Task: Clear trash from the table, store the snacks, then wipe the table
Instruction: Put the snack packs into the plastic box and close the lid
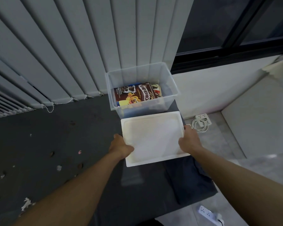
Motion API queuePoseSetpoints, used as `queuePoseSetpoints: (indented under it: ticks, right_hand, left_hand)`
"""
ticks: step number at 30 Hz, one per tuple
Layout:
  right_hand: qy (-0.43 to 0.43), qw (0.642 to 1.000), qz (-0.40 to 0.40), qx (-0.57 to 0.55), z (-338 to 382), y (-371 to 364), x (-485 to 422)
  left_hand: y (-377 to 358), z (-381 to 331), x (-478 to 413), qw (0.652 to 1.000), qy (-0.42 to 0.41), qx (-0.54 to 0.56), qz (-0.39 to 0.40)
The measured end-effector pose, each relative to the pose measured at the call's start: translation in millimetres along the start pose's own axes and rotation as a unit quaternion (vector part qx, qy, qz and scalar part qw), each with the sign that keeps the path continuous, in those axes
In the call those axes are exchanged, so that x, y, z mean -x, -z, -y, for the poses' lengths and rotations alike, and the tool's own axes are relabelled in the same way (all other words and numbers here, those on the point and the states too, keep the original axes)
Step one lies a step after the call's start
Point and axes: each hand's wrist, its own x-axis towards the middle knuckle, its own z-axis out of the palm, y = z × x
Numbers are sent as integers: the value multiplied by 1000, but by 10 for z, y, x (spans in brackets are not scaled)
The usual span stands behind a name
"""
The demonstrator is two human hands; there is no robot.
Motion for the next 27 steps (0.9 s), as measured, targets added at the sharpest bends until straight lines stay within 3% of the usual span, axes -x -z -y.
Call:
queuePoseSetpoints:
  ticks: [5, 14, 21, 27]
  right_hand:
    - [3, 996, -51, -79, 32, 129, 91]
    - [82, 976, -137, -150, 378, 571, 116]
    - [178, 961, -143, -154, 815, 849, -98]
    - [155, 970, -148, -114, 1217, 913, -417]
  left_hand:
    - [92, -67, 140, 998, -61, -2, 11]
    - [470, -288, 378, 986, -161, 49, -20]
    - [883, -450, 420, 956, -249, 94, -122]
    - [1134, -581, 136, 939, -238, 19, -246]
